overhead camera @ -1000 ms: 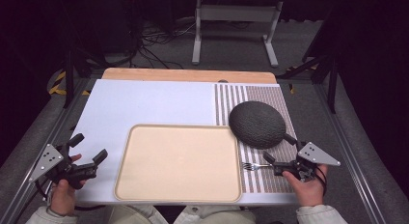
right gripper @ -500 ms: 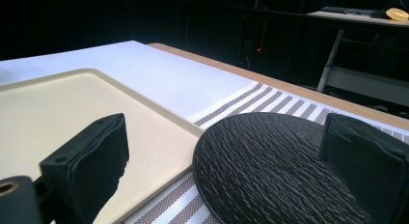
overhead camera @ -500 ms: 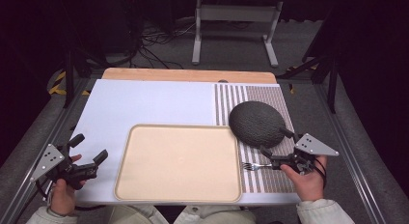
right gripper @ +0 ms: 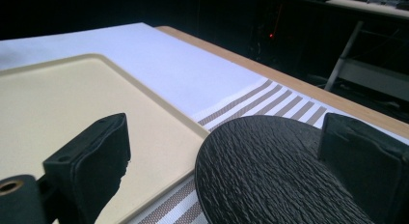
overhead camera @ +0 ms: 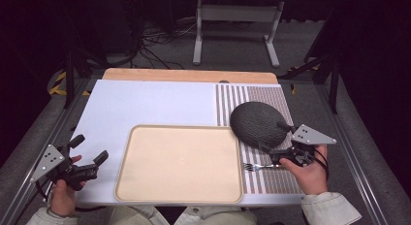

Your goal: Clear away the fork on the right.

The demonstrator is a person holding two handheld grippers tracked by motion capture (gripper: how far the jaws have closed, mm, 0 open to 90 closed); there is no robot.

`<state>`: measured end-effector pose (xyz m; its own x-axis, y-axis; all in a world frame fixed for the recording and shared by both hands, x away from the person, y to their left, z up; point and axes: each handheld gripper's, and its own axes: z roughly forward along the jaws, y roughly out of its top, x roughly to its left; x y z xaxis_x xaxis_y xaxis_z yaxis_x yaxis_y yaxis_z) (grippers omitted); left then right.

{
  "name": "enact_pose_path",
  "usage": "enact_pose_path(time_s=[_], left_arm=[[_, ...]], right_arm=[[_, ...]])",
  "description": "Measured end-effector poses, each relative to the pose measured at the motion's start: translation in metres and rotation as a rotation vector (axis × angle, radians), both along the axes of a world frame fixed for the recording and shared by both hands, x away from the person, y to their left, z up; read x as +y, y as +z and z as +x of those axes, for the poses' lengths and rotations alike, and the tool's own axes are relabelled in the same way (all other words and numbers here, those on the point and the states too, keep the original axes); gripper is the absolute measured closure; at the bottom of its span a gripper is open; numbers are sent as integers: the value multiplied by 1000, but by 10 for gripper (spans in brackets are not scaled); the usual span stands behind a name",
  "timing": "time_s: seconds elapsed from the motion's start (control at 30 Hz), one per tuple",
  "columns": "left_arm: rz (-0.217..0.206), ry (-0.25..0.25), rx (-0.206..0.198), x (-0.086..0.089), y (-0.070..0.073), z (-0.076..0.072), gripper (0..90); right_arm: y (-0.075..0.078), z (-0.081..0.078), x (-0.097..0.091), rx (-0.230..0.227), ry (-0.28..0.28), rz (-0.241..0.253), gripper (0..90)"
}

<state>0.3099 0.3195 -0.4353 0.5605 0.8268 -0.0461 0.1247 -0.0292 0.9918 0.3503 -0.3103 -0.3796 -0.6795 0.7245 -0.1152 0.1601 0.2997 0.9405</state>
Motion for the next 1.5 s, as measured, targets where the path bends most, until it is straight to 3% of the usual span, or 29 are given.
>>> enact_pose_path(time_s=[0.37, 0.53, 1.1, 1.5], left_arm=[[5, 0, 1, 0, 0, 0, 0], [7, 1, 0, 0, 0, 0, 0], [9, -1, -6, 0, 1, -1, 0], [15, 0, -5, -1, 1, -1, 0]], right_arm=[[6, 10, -2, 115, 58, -140, 59], [11, 15, -1, 161, 90, -229, 59], [22, 24, 11, 262, 194, -467, 63], [19, 28, 15, 334, 230, -584, 69]])
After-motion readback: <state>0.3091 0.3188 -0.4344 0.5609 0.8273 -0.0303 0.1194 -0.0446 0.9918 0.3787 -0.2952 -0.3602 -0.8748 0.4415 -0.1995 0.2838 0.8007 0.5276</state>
